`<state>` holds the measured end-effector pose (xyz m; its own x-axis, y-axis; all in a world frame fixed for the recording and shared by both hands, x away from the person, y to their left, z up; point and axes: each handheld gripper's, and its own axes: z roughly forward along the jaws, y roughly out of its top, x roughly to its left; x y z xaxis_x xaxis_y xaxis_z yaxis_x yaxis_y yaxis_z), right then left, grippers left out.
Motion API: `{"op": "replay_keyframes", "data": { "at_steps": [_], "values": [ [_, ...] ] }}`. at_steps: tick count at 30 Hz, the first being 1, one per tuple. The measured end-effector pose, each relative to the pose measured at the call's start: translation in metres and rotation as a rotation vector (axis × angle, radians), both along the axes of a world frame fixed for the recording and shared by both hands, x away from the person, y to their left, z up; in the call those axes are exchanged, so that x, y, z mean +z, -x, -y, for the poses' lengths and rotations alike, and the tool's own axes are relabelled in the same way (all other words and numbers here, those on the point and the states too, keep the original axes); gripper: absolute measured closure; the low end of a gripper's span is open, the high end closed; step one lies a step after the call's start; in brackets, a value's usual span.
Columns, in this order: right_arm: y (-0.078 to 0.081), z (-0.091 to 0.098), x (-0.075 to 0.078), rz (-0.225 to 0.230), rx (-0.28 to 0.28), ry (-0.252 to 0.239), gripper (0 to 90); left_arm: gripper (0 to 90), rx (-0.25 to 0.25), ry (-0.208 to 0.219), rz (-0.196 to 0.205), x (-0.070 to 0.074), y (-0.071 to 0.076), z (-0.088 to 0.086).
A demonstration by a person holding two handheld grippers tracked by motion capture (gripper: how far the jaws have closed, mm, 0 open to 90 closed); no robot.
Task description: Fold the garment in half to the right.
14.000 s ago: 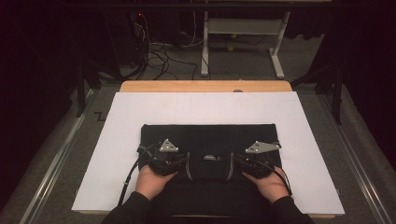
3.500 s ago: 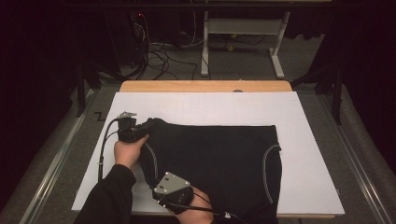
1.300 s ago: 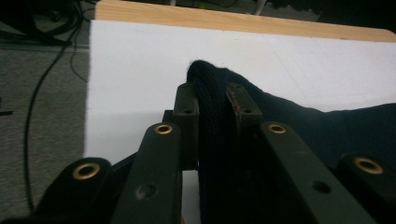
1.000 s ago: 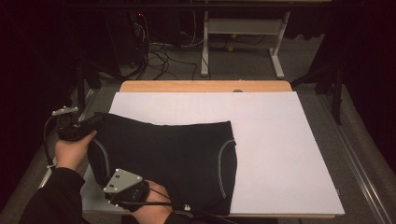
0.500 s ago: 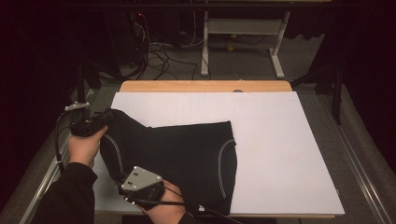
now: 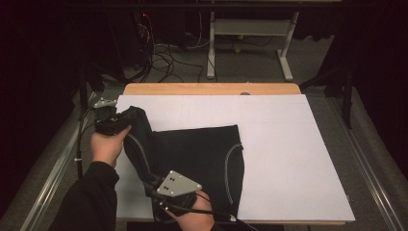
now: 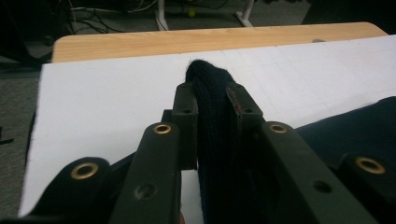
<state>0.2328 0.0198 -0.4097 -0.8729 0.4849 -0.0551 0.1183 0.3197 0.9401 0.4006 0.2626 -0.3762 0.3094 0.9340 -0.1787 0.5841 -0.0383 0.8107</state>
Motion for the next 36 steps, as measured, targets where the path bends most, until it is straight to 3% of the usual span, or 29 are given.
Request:
{"op": "replay_keyframes", "data": {
  "at_steps": [4,14,24,28,36],
  "values": [
    [-0.001,0.014,-0.002,-0.004,-0.021,-0.021,73.5,72.5,-0.009,0.005,0.003,-0.001,-0.006,0.017],
    [0.002,0.048,-0.01,-0.015,-0.084,-0.016,73.1,72.4,-0.035,0.022,0.001,-0.002,-0.01,0.054],
    [0.004,0.08,-0.019,-0.012,-0.139,-0.004,73.1,72.5,-0.063,-0.005,0.023,0.004,-0.015,0.086],
    [0.004,0.09,-0.019,-0.003,-0.144,-0.007,73.1,72.6,-0.074,-0.018,0.032,0.006,-0.015,0.096],
    [0.003,0.103,-0.023,0.006,-0.136,0.013,73.1,72.5,-0.063,-0.036,0.011,0.002,-0.017,0.11]
  ]
}}
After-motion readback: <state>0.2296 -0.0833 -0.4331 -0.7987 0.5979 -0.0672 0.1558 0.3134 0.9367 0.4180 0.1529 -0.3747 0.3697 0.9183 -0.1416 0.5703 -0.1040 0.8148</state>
